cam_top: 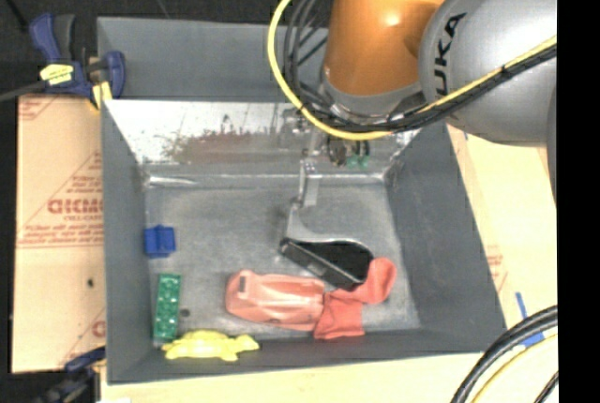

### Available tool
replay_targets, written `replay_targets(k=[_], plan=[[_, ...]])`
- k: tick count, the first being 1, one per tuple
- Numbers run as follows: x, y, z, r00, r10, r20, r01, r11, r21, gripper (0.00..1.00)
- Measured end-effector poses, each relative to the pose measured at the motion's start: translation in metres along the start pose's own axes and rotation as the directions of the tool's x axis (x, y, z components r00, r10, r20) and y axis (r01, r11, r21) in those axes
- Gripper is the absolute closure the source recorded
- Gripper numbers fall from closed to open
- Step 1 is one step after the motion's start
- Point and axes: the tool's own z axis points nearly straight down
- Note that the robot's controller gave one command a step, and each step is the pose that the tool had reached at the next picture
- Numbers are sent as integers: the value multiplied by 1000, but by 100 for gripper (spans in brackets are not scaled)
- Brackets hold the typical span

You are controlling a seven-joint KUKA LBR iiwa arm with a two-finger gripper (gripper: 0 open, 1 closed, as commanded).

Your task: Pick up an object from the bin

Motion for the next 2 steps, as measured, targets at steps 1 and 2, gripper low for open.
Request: replay_targets(k=[1,2], plan=[[0,0,0,1000,0,0,0,1000,0,0],[19,-24,44,1000,-13,9,13,1000,0,0]])
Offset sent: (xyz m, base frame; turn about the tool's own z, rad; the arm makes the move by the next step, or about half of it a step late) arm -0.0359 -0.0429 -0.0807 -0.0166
